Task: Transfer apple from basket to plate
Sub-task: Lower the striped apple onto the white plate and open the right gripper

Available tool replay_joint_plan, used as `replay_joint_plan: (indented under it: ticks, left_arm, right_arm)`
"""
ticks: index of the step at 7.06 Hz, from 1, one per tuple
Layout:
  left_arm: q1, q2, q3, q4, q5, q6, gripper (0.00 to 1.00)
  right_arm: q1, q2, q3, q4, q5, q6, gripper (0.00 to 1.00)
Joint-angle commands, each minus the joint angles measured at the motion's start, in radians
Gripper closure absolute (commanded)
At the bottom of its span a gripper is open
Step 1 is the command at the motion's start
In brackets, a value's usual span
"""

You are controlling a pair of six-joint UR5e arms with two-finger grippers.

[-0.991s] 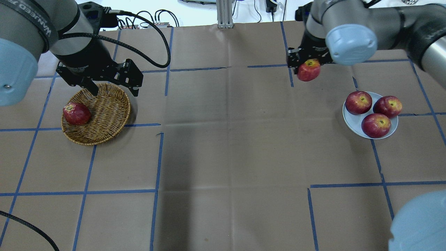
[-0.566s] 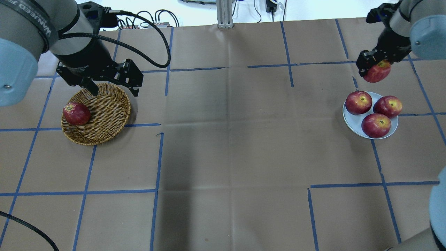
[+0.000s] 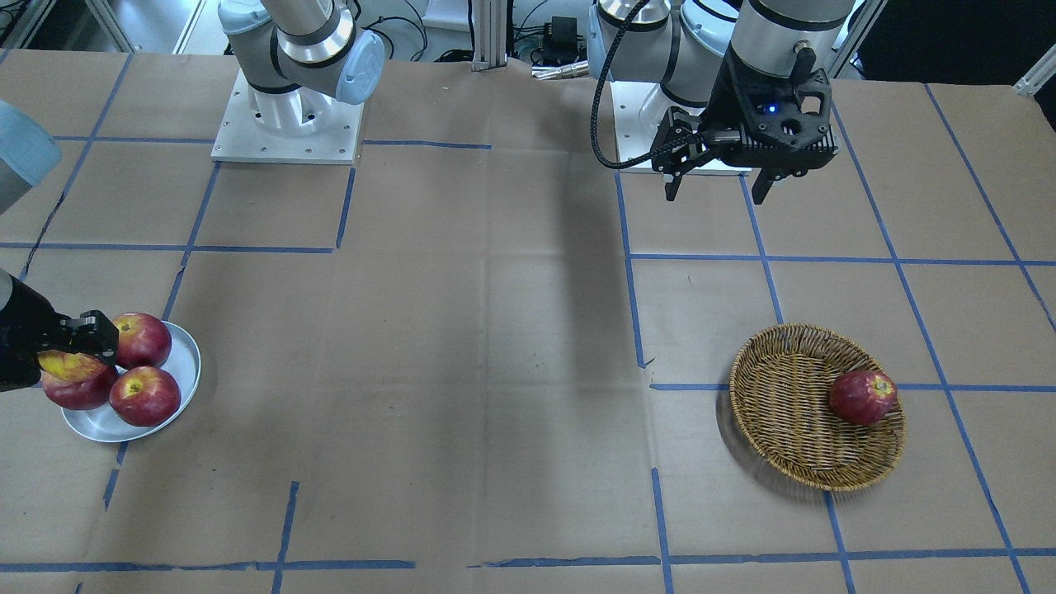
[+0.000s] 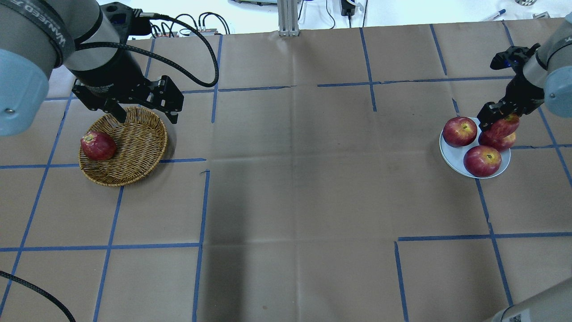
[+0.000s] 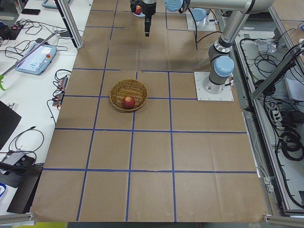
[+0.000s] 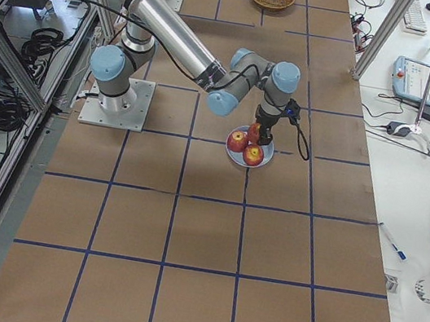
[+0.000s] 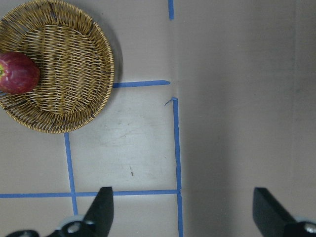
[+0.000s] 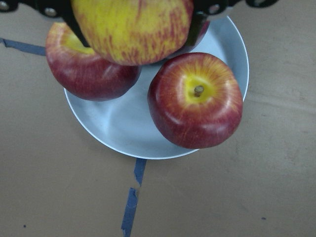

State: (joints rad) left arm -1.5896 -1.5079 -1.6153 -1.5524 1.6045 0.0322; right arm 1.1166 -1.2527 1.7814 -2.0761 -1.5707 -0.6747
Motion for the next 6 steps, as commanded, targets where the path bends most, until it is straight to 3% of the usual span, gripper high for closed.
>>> replay_joint_plan:
  ticks: [1,3,4,5,6]
  left_arm:
    - [-0.001,0.000,0.000,0.000,0.000,0.000,0.01]
    - [-0.001,0.000,0.000,0.000,0.000,0.000,0.01]
    - [-0.001,-0.001,0.000,0.000,0.000,-0.002,0.01]
    - [-0.001,-0.001,0.000,0.000,0.000,-0.002,0.01]
    - [-0.001,-0.001,0.000,0.000,-0.001,-0.002,0.01]
  right_arm:
    - [0.003,-0.002,0.027,-0.022,0.000,0.003,0.33]
    - [0.006,-0.002,0.033,-0.021,-0.002,0.003,0.32]
    - [0.006,-0.004,0.030,-0.024,-0.002,0.003,0.25]
    - [0.006,-0.001,0.027,-0.024,-0.002,-0.003,0.00]
    - [0.006,-0.005,0.023,-0.025,-0.002,0.000,0.00]
